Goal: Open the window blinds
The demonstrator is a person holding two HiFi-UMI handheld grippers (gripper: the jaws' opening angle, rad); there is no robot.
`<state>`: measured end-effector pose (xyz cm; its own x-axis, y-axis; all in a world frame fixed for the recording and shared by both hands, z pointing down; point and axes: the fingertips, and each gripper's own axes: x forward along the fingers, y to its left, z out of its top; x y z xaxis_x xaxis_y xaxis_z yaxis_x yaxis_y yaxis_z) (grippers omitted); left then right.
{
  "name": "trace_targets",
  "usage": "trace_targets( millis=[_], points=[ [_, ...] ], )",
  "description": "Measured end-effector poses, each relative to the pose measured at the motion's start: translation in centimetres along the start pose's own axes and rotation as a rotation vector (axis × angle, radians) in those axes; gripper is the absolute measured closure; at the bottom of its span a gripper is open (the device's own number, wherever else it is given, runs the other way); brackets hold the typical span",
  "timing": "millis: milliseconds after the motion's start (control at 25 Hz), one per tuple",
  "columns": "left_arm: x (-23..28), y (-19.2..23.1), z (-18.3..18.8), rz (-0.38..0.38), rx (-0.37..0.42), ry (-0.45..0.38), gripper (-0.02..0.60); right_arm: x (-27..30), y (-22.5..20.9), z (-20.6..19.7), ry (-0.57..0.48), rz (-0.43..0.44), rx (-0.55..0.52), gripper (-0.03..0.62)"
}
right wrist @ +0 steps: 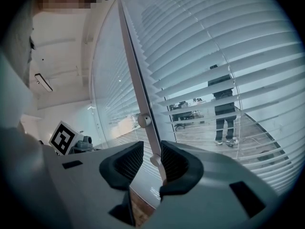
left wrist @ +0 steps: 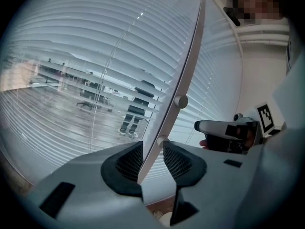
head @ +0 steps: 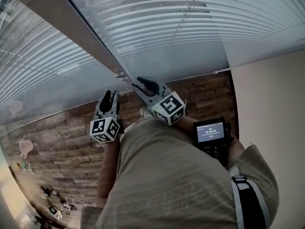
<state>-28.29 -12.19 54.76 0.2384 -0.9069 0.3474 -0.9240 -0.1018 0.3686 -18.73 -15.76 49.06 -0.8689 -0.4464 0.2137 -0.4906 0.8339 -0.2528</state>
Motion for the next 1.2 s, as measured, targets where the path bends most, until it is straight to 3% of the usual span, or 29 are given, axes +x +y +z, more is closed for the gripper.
trace_targets(
  millis=[1200],
  points=[
    [-0.52,-0.14,0.58,-0.013,0.005,0.008,0.437,0.02,0.58,0.39,-0.009,0.004,0.023,0.493]
  ],
)
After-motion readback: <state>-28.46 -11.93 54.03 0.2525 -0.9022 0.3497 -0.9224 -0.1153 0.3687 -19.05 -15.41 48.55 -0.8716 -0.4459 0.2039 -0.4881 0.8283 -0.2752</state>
